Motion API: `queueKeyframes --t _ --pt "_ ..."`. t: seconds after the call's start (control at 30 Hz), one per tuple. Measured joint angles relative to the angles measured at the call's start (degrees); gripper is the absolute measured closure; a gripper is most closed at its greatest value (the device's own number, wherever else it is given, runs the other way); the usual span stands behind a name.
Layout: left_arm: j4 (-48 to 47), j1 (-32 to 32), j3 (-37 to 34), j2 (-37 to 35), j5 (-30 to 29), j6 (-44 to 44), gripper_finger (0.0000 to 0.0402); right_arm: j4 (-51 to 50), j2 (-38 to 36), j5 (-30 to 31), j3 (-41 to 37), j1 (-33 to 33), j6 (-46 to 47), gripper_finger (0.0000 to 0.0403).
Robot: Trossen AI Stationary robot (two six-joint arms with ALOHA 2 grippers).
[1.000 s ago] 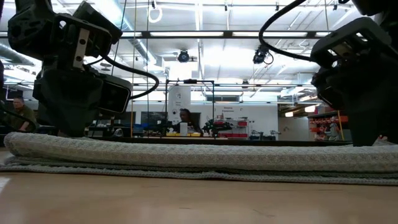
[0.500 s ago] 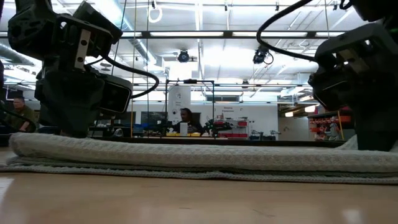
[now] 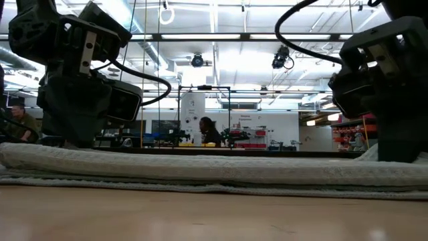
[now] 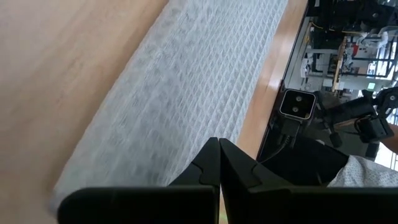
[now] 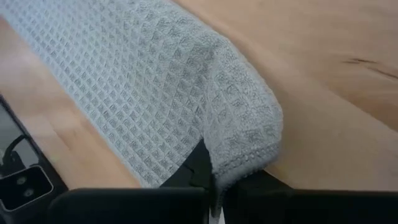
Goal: Fold microfiber towels
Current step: Fold the gray microfiber towel
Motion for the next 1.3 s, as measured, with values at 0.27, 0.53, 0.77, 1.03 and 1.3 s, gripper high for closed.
queueKeyframes --t 0.27,0.53,0.77,1.03,1.3 --pt "-0.02 0.0 0.0 0.0 0.04 0.2 0.0401 3.93 0.26 0.01 0.04 0.02 -2.73 0.0392" --pt "-0.12 0.0 0.0 -0.02 0.08 0.22 0.0401 7.71 0.12 2.73 0.2 0.02 -5.75 0.0392" --pt "-0.17 0.0 0.01 -0.02 0.07 0.22 0.0401 9.78 0.06 3.41 0.22 0.09 -7.43 0.0392" --pt "-0.17 0.0 0.02 -0.02 -0.46 -0.04 0.0401 13.6 -0.03 4.48 0.22 0.09 -9.61 0.0392" --pt "-0.17 0.0 0.02 -0.02 -0.66 -0.09 0.0401 19.2 -0.09 6.52 0.24 0.03 -11.2 0.0392"
